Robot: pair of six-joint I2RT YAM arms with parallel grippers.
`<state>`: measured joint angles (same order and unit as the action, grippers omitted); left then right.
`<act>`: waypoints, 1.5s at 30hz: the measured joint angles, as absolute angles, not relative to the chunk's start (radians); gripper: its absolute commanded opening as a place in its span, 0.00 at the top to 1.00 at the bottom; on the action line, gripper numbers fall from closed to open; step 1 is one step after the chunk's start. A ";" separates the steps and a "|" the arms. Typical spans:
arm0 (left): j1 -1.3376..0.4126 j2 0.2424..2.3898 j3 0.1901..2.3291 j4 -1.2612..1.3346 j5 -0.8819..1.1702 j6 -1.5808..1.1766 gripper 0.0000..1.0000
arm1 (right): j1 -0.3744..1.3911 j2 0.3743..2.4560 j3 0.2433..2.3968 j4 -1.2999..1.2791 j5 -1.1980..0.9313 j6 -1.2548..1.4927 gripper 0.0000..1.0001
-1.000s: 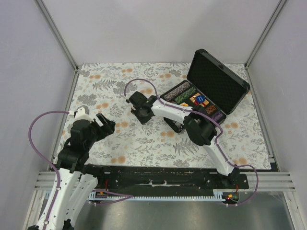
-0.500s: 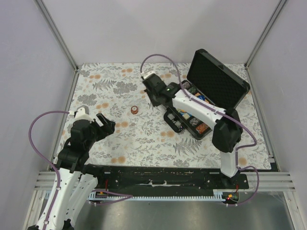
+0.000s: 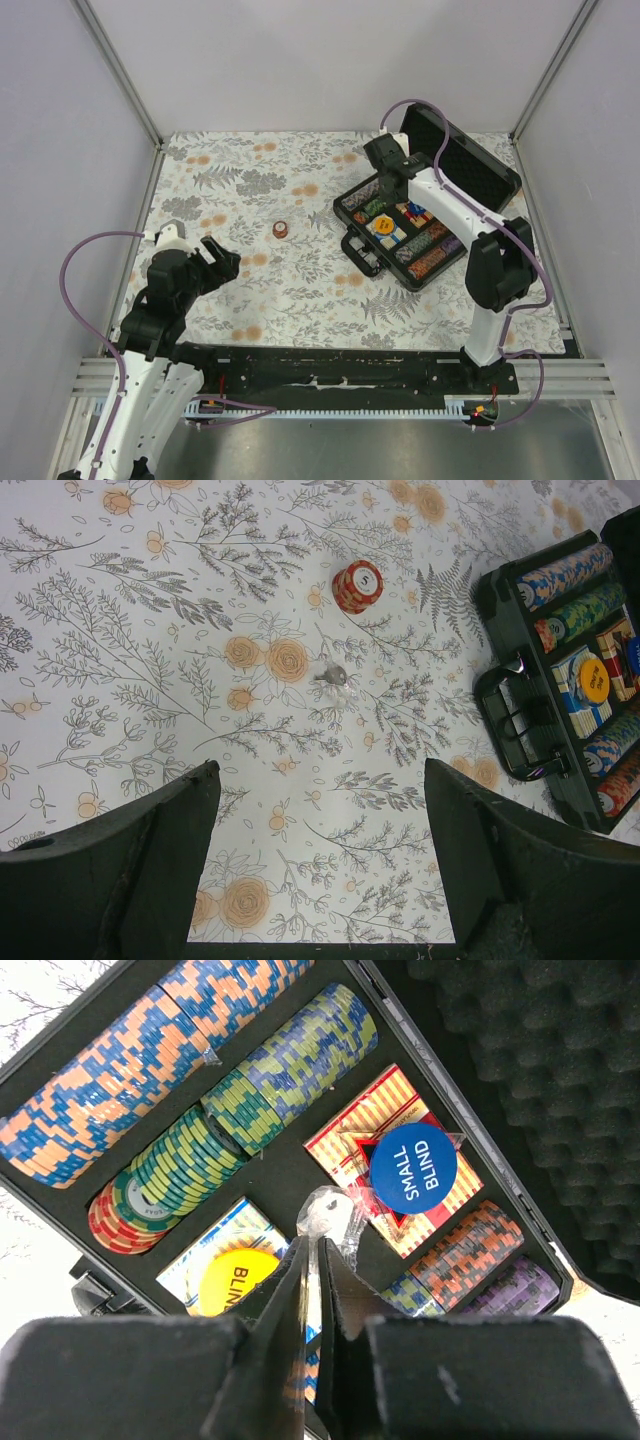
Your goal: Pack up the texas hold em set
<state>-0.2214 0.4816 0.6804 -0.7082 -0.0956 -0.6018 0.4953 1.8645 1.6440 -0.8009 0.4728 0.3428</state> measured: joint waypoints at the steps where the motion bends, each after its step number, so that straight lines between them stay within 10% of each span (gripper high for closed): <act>1: -0.221 0.482 0.680 -0.708 -0.096 -0.602 0.12 | 0.493 1.871 1.644 -0.803 0.472 0.350 0.86; 22: -0.223 0.482 0.680 -0.709 -0.096 -0.601 0.12 | 0.492 1.933 1.657 -0.834 0.371 0.409 0.55; 45: -0.232 0.462 0.680 -0.710 -0.104 -0.602 0.12 | 0.989 2.268 1.818 -0.608 0.073 0.342 0.26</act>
